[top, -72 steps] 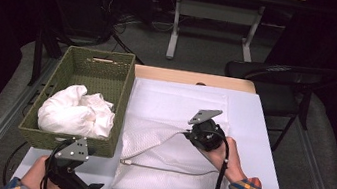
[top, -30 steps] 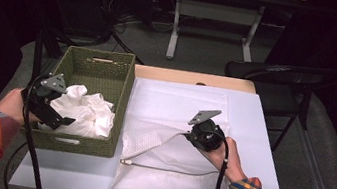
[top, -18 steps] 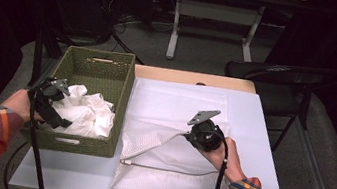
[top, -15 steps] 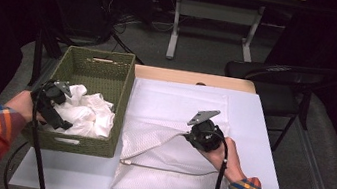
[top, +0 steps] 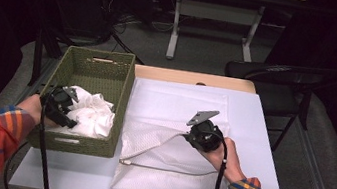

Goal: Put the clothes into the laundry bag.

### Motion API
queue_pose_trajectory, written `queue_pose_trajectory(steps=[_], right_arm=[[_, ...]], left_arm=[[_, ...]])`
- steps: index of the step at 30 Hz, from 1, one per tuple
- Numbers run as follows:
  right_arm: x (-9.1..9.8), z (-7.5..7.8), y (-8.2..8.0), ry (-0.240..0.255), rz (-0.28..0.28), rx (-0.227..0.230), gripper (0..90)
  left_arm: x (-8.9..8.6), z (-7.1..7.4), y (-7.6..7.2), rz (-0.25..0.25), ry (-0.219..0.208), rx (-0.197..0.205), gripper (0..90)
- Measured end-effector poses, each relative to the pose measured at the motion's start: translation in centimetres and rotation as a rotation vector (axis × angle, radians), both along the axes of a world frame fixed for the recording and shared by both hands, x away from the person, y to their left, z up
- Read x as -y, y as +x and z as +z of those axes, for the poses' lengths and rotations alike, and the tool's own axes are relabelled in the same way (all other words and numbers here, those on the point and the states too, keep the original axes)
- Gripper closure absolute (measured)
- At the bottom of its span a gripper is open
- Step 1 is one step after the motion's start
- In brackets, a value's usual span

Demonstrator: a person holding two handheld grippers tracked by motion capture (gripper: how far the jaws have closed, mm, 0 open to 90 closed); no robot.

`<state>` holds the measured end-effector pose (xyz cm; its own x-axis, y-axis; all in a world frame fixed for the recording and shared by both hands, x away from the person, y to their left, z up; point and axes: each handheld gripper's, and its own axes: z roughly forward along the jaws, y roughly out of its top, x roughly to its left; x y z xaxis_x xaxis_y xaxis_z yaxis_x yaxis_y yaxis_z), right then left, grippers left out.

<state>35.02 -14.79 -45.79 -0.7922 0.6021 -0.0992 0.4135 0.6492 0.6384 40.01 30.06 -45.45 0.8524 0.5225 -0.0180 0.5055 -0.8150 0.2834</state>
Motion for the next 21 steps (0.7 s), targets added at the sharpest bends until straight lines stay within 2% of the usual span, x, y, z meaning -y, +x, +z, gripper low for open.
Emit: queue_pose_trajectory(steps=[2, 4, 7, 10, 12, 17, 20, 21], right_arm=[[0.0, 0.0, 0.0, 0.001, -0.001, 0.001, 88.5], [0.0, 0.0, 0.0, -0.001, 0.005, 0.007, 88.5], [-0.1, 0.1, 0.0, -0.001, 0.0, 0.004, 88.5], [-0.1, 0.0, 0.1, -0.003, -0.001, 0.002, 88.5], [0.0, 0.0, 0.0, -0.003, -0.001, 0.003, 88.5], [0.1, 0.0, 0.0, -0.003, -0.003, 0.003, 88.5], [0.1, 0.1, 0.0, -0.005, -0.001, 0.007, 88.5], [0.1, 0.1, 0.0, -0.007, 0.0, 0.008, 88.5]], left_arm=[[0.2, 0.3, 0.0, -0.02, 0.001, 0.018, 69.9], [0.4, 0.7, 0.3, -0.015, 0.005, 0.039, 73.0], [0.6, 1.5, 1.0, -0.009, -0.002, 0.076, 74.1], [0.7, 1.1, 1.7, -0.001, -0.005, 0.082, 71.1], [0.7, 1.1, 1.7, -0.002, -0.002, 0.092, 63.1], [0.2, 1.9, 1.0, 0.0, 0.053, 0.125, 29.0], [0.0, 2.4, 0.4, 0.005, 0.072, 0.143, 15.8], [-0.1, 2.5, 0.2, -0.002, 0.072, 0.15, 14.8]])
